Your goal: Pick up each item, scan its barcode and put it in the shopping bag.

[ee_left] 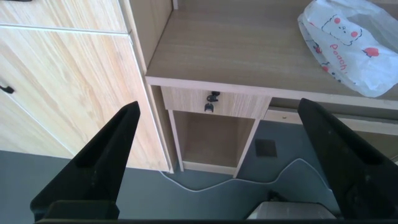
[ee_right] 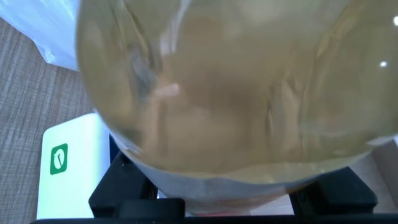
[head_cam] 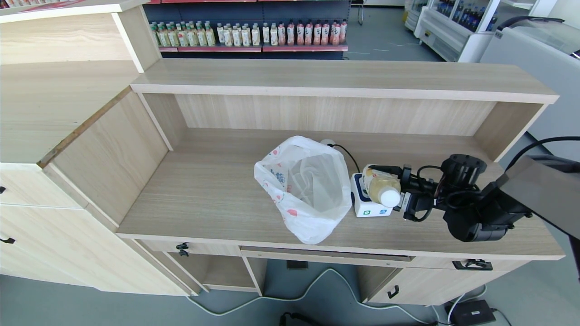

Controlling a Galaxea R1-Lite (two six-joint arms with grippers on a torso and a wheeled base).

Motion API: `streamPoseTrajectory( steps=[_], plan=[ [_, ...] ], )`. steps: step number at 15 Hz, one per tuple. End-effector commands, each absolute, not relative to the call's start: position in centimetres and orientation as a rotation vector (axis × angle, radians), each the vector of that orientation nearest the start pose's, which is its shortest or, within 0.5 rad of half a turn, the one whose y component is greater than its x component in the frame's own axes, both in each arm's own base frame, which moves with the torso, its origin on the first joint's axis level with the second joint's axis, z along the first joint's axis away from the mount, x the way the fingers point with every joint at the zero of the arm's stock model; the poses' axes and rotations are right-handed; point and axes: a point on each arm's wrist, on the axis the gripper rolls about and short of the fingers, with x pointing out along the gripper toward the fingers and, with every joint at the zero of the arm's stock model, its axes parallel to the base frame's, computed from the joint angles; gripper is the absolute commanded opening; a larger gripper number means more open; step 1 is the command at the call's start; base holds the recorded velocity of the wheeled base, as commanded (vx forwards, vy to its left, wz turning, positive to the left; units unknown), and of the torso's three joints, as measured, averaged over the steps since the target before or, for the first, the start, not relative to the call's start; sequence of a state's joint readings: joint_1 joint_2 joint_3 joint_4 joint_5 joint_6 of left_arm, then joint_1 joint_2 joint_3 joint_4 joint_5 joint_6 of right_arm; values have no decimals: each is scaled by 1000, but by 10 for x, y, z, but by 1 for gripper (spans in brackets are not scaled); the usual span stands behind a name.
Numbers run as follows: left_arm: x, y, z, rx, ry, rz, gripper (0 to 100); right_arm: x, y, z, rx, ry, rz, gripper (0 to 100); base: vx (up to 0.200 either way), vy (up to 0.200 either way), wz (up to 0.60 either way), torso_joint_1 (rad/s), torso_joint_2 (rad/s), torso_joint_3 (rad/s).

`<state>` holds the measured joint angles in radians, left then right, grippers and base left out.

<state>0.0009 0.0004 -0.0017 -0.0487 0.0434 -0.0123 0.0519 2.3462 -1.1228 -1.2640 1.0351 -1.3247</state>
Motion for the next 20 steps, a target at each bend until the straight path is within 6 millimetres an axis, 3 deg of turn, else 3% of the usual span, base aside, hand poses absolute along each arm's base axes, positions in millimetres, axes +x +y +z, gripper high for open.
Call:
streamPoseTrajectory(
  steps=[1, 20],
  plan=[
    [-23, 1, 81, -15, -51, 44, 100, 431, 42, 76, -1201, -744, 899, 0, 0, 0, 0, 0, 0, 0],
    [-23, 1, 81, -13, -51, 46, 100, 447, 54, 67, -1189, -768, 904, 0, 0, 0, 0, 0, 0, 0]
  ],
)
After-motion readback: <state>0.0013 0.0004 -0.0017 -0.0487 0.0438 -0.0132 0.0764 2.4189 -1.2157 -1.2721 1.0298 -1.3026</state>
